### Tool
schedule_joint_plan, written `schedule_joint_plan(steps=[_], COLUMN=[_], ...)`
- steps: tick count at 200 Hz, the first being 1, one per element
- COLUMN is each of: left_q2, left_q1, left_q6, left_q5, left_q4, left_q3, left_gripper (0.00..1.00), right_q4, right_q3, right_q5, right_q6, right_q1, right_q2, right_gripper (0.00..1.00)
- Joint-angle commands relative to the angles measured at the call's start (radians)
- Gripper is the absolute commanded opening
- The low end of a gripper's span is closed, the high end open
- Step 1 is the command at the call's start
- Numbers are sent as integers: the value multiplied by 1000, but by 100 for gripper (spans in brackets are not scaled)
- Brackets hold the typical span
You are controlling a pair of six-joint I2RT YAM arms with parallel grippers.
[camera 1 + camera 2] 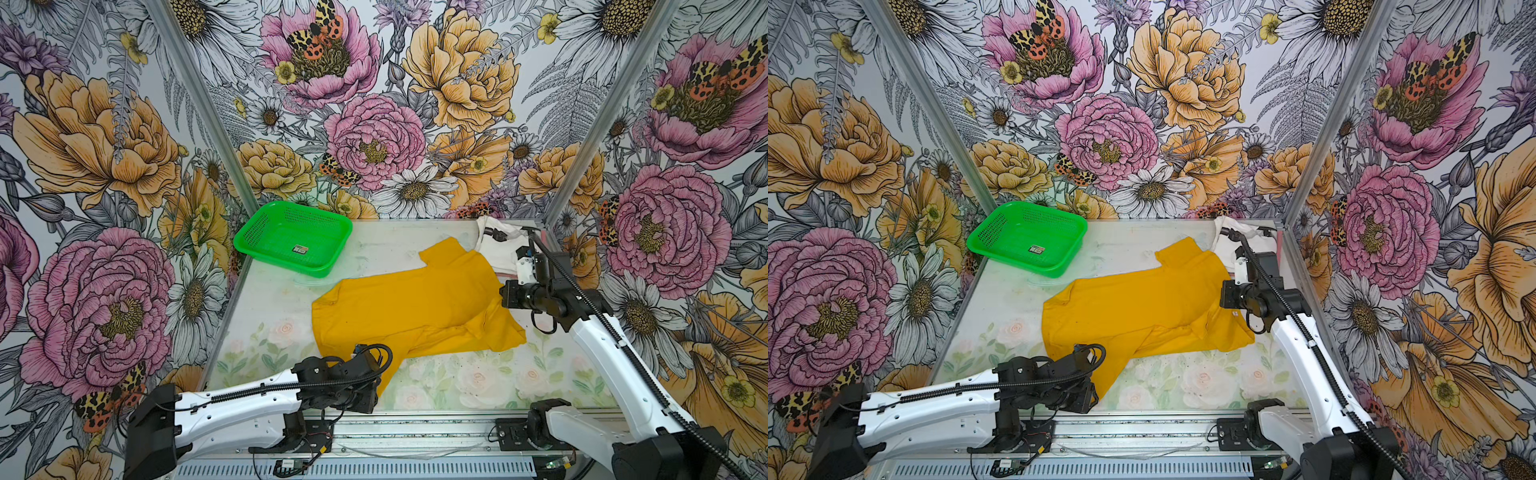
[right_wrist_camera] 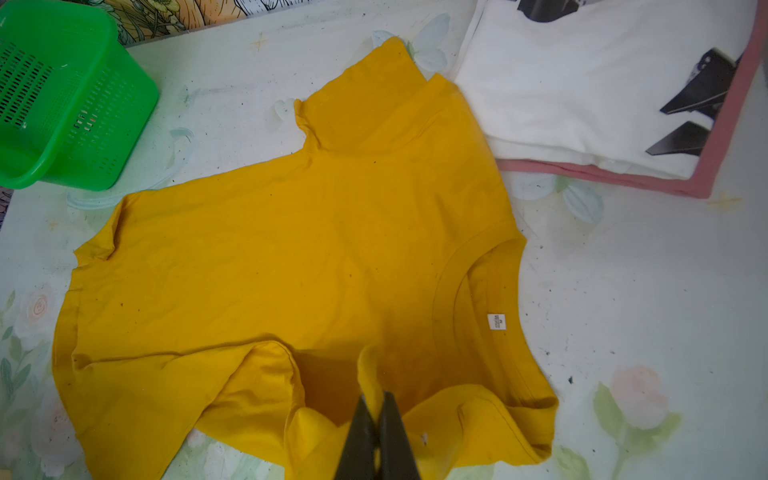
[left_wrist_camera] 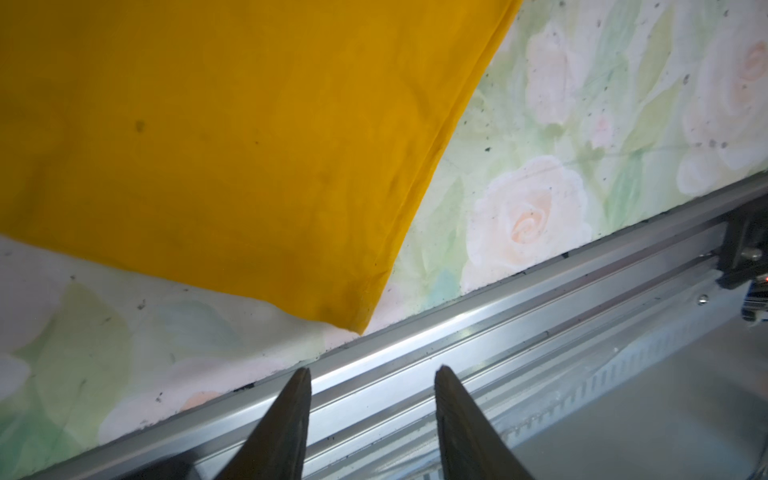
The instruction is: Fold and stack the t-shirts
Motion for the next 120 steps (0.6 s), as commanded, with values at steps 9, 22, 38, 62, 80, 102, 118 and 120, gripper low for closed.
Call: schedule_joint_plan(steps=[9,22,38,62,80,102,118,120], left_q2=[79,129,181,227,255,274,267,265], left_q1=[-45,-64,-75,-89,-89,-94,-92,-92], left_q6=[-64,-78,-90,-103,-109,-120,-123,-123], left_q5=[-87,-99,-113,-136,-136,-151,-171,-175], left_q4=[60,80,89,101,113,114,115,114], left_q3=[8,15,27,39,39,36,42,43], left_gripper=[45,43,39,32,22,12,3,1], right_q4=[15,15,14,14,14,15,14,13], right_q3=[21,19,18,16,18,22,22,22], right_q5=[1,1,1,0,2,1,-3,-4], right_q6=[-13,-13,-14,-19,-21,-22,-23,-23], right_q1=[-2,-2,-3,-4,-3,-3,-3,-3], right_q2=[-3,-6,-4,-7,-9,-11,-10,-11], right_gripper=[0,0,0,0,0,0,0,0])
